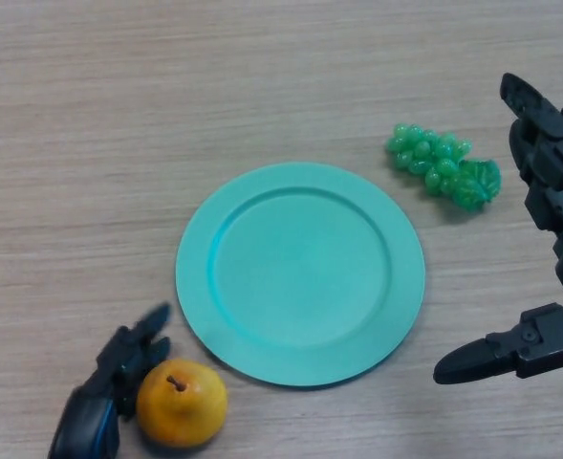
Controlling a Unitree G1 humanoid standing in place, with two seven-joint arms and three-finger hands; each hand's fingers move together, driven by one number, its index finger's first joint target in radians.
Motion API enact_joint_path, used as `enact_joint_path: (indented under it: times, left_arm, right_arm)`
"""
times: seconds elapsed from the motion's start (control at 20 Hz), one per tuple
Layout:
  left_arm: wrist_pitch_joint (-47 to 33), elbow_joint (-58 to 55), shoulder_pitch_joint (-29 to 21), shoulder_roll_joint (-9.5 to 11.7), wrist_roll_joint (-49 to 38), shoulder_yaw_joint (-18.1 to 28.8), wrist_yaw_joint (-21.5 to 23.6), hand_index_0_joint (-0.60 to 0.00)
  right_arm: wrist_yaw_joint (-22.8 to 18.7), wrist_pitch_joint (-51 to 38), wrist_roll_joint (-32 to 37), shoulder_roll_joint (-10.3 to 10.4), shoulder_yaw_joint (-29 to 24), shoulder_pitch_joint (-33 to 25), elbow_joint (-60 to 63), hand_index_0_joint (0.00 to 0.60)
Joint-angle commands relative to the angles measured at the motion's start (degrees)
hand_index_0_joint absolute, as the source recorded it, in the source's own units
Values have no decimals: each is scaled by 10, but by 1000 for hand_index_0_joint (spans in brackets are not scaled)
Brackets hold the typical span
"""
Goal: Pick up the yellow pear and place it on the plate
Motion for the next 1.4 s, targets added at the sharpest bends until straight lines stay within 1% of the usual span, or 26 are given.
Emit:
enact_joint_path:
  times: [0.05, 0.1, 0.2, 0.3, 0.4, 0.55, 0.6, 0.7, 0.8, 0.9, 0.95, 1.0, 1.1, 1.15, 1.2, 1.25, 1.3, 1.35, 1.4]
  left_arm:
    - [-2, -31, 0, 17, -12, 10, -18, -600]
    - [-11, -21, -1, 18, 6, 11, -12, -600]
    - [-2, -27, 1, 21, 4, 18, -11, -600]
    - [20, -61, 13, 20, -17, 24, -19, -600]
    - [71, -134, 34, 17, -59, 27, -38, -600]
    - [129, -257, 66, 19, -66, 39, -50, -600]
    - [141, -298, 72, 18, -68, 44, -55, -600]
    - [199, -378, 76, 15, -78, 47, -64, -600]
    - [200, -421, 56, 12, -65, 42, -60, -600]
    - [251, -461, 14, 13, -66, 33, -41, -600]
    - [252, -467, -11, 16, -54, 27, -42, -600]
    - [232, -455, -38, 19, -21, 17, -41, -600]
    - [278, -441, -81, 27, 3, 9, -54, -600]
    - [262, -422, -99, 28, 26, 7, -56, -600]
    - [197, -372, -131, 27, 58, 5, -49, -600]
    - [168, -340, -150, 28, 69, 7, -43, -600]
    - [141, -288, -177, 33, 103, 9, -45, -600]
    - [130, -261, -189, 35, 120, 9, -47, -600]
    - [98, -210, -214, 36, 140, 9, -40, -600]
  right_arm:
    - [-13, -78, -7, -11, -31, -12, -32, 0]
    - [-14, -72, -7, -11, -31, -14, -35, 0]
    - [-13, -68, -6, -11, -30, -13, -37, 0]
    - [-14, -64, -5, -11, -29, -15, -40, 0]
    - [-15, -60, -7, -11, -25, -16, -41, 0]
    - [-17, -59, -3, -11, -25, -17, -43, 0]
    - [-17, -61, -3, -11, -25, -16, -42, 0]
    - [-21, -60, -3, -10, -22, -16, -45, 0]
    - [-16, -44, 4, -11, -25, -13, -55, 0]
    - [-16, -35, 10, -12, -31, -16, -63, 0]
    - [-14, -31, 11, -13, -34, -17, -66, 0]
    - [-13, -30, 6, -15, -33, -19, -68, 0]
    - [-14, -32, 5, -11, -28, -14, -72, 0]
    - [-14, -29, 5, -11, -28, -14, -74, 0]
    - [-13, -21, 3, -12, -27, -15, -78, 0]
    - [-14, -18, 3, -12, -27, -15, -81, 0]
    - [-12, -14, 2, -12, -26, -15, -85, 0]
    - [-12, -15, 1, -11, -24, -12, -86, 0]
    - [-11, -18, 0, -11, -27, -12, -86, 0]
